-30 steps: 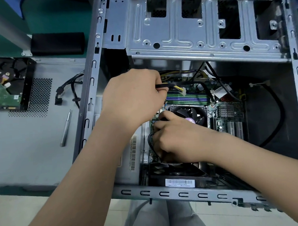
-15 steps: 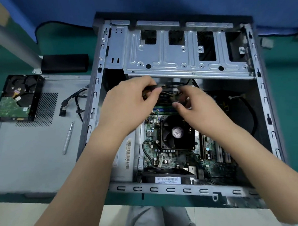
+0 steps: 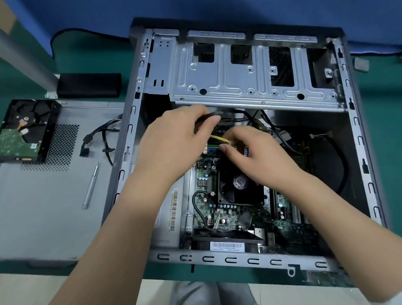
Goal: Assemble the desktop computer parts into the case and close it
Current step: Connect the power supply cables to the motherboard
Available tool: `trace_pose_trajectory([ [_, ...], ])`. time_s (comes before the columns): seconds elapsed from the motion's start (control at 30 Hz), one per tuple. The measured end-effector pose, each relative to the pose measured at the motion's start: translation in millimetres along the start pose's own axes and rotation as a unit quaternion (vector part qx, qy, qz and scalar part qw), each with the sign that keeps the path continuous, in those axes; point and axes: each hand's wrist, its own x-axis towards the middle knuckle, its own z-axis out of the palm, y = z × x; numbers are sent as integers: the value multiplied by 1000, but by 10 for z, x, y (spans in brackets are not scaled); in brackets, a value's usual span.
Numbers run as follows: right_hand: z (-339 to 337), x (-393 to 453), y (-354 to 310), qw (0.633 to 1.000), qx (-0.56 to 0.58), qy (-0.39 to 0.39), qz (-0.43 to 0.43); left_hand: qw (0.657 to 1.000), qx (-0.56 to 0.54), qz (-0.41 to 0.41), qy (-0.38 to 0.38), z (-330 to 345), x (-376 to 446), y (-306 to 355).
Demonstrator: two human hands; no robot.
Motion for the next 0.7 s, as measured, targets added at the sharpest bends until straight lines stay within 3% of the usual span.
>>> trace_pose_trajectory([
  [0.17, -82, -107, -58, 998, 59, 25, -15, 998, -52, -7, 24, -3, -15, -4],
  [0.3, -76, -111, -21, 995, 95, 14, 40, 990, -127, -26, 49, -70, -15, -46],
  [0.5, -134, -73, 64, 985, 159, -11, 67, 990, -100, -17, 101, -113, -197, -160],
  [0.6, -178, -78, 12, 962, 250, -81, 79, 994, -61, -14, 86, -97, -205, -110],
  [0.7, -196, -110, -104, 928, 296, -219, 53, 998, 51, -19, 42, -88, -183, -66],
])
